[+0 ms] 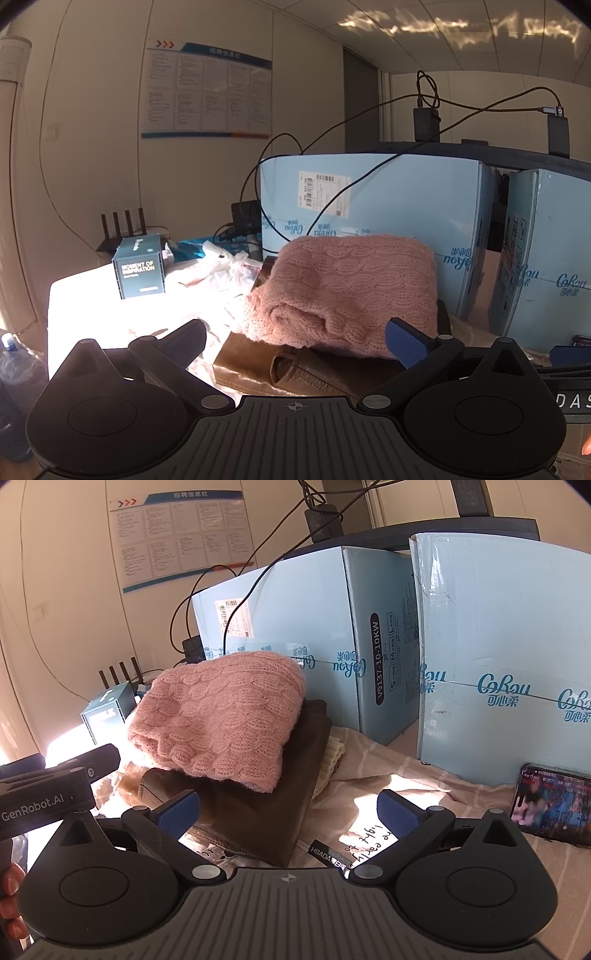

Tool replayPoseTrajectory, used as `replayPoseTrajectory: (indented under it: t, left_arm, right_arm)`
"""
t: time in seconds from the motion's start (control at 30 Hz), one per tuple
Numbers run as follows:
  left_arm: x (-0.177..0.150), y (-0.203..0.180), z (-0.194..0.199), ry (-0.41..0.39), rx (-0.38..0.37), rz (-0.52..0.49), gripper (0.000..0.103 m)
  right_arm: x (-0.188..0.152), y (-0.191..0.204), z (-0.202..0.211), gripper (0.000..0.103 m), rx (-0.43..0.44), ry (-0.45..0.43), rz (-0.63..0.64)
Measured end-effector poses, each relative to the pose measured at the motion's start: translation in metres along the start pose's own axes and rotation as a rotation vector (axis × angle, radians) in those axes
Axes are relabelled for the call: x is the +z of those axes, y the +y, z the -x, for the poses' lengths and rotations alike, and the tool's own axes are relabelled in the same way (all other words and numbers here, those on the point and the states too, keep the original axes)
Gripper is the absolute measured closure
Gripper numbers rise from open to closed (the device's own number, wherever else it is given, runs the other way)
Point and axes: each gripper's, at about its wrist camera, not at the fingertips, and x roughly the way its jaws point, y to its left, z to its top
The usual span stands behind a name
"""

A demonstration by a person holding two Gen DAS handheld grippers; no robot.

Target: Fold clothes

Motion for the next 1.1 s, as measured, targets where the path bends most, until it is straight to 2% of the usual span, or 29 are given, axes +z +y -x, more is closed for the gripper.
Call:
replayPoseTrajectory:
  t: [1.1]
  left_arm:
    - [-0.0015,-0.0001,0.0005,-0.006,0.010,-0.004,0.000]
  right_arm:
    - [-0.0003,-0.0009,0.0002,0.000,0.002,0.000,0.001]
